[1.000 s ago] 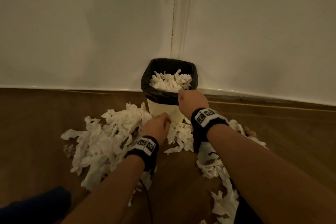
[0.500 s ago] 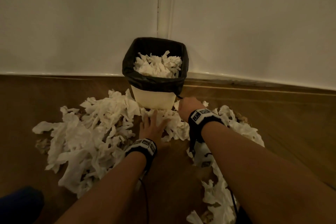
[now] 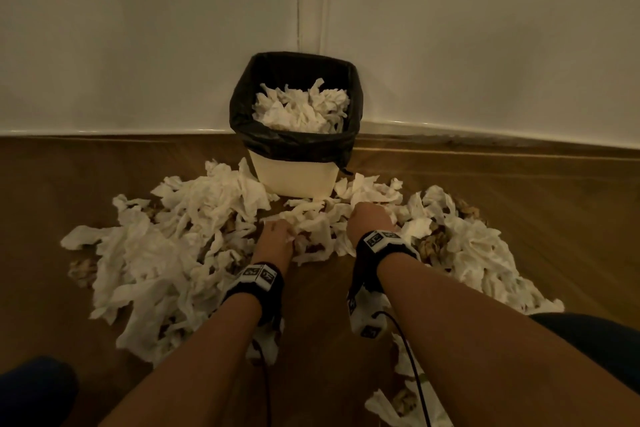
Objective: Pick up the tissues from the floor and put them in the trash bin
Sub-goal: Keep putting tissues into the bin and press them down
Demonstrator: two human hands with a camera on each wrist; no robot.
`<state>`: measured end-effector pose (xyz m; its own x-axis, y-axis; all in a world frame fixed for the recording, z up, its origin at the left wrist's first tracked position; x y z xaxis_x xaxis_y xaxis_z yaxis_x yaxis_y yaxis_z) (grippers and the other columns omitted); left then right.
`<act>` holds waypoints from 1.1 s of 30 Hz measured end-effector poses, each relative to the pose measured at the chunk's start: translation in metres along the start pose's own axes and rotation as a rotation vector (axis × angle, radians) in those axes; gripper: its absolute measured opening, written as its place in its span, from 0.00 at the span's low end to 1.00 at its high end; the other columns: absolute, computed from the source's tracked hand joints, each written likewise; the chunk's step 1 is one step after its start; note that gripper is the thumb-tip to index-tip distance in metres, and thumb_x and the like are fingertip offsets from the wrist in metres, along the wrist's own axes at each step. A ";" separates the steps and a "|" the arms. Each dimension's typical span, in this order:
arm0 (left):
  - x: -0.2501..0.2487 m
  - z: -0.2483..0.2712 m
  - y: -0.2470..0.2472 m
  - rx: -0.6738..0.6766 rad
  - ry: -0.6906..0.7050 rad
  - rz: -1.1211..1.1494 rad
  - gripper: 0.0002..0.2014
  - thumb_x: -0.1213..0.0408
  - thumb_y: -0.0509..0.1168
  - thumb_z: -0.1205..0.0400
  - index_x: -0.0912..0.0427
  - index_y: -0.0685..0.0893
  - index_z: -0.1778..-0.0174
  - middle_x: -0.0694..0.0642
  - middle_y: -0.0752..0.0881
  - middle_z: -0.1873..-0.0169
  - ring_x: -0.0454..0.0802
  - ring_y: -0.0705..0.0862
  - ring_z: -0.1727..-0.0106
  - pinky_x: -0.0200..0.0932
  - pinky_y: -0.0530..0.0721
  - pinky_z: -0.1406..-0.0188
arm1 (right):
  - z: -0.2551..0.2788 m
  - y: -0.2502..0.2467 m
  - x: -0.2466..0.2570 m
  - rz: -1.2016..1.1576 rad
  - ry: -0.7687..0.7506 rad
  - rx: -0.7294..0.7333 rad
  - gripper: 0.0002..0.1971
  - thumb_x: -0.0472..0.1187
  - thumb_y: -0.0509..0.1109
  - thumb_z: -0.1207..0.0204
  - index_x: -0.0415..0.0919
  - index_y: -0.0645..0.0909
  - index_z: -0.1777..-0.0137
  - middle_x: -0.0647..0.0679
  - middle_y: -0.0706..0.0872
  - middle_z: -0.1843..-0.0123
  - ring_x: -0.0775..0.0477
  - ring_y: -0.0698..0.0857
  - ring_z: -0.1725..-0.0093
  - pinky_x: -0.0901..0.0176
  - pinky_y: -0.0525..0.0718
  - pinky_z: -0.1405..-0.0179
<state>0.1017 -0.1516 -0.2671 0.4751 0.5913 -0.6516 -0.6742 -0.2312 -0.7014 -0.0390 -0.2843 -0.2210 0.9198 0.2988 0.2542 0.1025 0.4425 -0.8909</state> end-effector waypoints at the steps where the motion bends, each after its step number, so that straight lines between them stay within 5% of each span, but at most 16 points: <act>1: 0.003 0.002 -0.006 -0.041 -0.013 0.020 0.13 0.73 0.55 0.17 0.60 0.74 0.37 0.63 0.74 0.34 0.61 0.75 0.36 0.47 0.74 0.39 | 0.001 0.002 -0.003 -0.021 0.017 -0.002 0.13 0.38 0.58 0.18 0.36 0.80 0.41 0.38 0.83 0.40 0.37 0.83 0.41 0.53 0.78 0.51; 5: 0.010 0.011 -0.020 -0.076 -0.075 0.144 0.20 0.68 0.55 0.16 0.56 0.68 0.26 0.64 0.76 0.33 0.63 0.76 0.34 0.51 0.75 0.34 | 0.004 0.015 -0.011 -0.114 0.061 0.016 0.14 0.38 0.58 0.18 0.36 0.74 0.35 0.37 0.78 0.35 0.37 0.79 0.35 0.50 0.78 0.41; 10: 0.015 0.010 -0.030 -0.104 -0.131 0.073 0.18 0.67 0.51 0.14 0.61 0.74 0.29 0.65 0.78 0.33 0.61 0.76 0.33 0.47 0.72 0.35 | 0.005 0.039 -0.009 -0.087 0.062 0.108 0.22 0.42 0.59 0.19 0.43 0.65 0.26 0.38 0.68 0.27 0.33 0.73 0.31 0.40 0.77 0.35; 15: 0.013 0.008 -0.025 -0.034 -0.145 -0.044 0.22 0.46 0.56 0.17 0.61 0.82 0.43 0.60 0.83 0.47 0.60 0.81 0.42 0.44 0.73 0.47 | 0.008 0.071 -0.017 0.006 0.102 0.255 0.29 0.58 0.55 0.18 0.45 0.64 0.21 0.40 0.64 0.20 0.34 0.67 0.23 0.37 0.70 0.27; 18: 0.008 0.005 -0.025 -0.008 -0.089 -0.169 0.12 0.56 0.61 0.18 0.61 0.82 0.49 0.63 0.83 0.50 0.61 0.81 0.41 0.45 0.74 0.50 | 0.009 0.070 -0.020 0.159 0.087 0.229 0.24 0.51 0.57 0.17 0.40 0.70 0.26 0.38 0.68 0.24 0.35 0.69 0.26 0.44 0.73 0.30; 21: 0.011 0.004 -0.032 -0.037 -0.103 -0.145 0.17 0.63 0.59 0.16 0.66 0.78 0.34 0.65 0.74 0.31 0.61 0.71 0.29 0.47 0.69 0.33 | 0.010 0.064 -0.020 0.194 0.092 0.214 0.23 0.44 0.59 0.17 0.36 0.66 0.24 0.36 0.64 0.22 0.36 0.67 0.24 0.47 0.70 0.28; 25: 0.004 0.009 -0.043 -0.078 -0.105 -0.026 0.17 0.66 0.51 0.13 0.65 0.70 0.29 0.68 0.76 0.34 0.63 0.76 0.34 0.51 0.73 0.36 | 0.009 0.047 -0.021 -0.103 0.156 0.202 0.21 0.43 0.67 0.21 0.35 0.75 0.30 0.37 0.77 0.30 0.36 0.77 0.32 0.47 0.78 0.33; 28: -0.004 0.021 -0.053 -0.130 -0.101 0.172 0.19 0.72 0.52 0.16 0.59 0.65 0.28 0.66 0.76 0.40 0.55 0.76 0.45 0.48 0.75 0.45 | 0.018 0.023 -0.009 -0.439 0.194 0.199 0.20 0.36 0.63 0.19 0.41 0.71 0.28 0.37 0.76 0.30 0.36 0.78 0.34 0.51 0.79 0.41; 30: -0.014 0.028 -0.058 -0.118 -0.085 0.259 0.24 0.76 0.52 0.18 0.56 0.63 0.26 0.64 0.75 0.41 0.54 0.75 0.46 0.48 0.75 0.44 | 0.030 0.007 -0.002 -0.588 0.226 0.238 0.20 0.36 0.58 0.16 0.37 0.67 0.25 0.36 0.73 0.27 0.36 0.75 0.30 0.50 0.75 0.34; 33: -0.035 0.038 -0.067 -0.068 -0.082 0.251 0.21 0.73 0.51 0.16 0.58 0.70 0.28 0.66 0.76 0.38 0.62 0.77 0.39 0.55 0.77 0.36 | 0.047 -0.019 0.011 -0.935 0.229 0.287 0.26 0.39 0.64 0.19 0.36 0.65 0.22 0.37 0.73 0.25 0.37 0.71 0.26 0.54 0.69 0.30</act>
<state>0.1088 -0.1276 -0.1858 0.2488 0.5689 -0.7838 -0.7245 -0.4277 -0.5405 -0.0489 -0.2496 -0.1834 0.5702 -0.4298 0.7001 0.7540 0.6120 -0.2384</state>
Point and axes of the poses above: each hand's wrist, its own z-axis away from the middle knuckle, its own y-axis out of the palm, x = y × z, the point moved 10 cm from there along -z, towards the middle knuckle
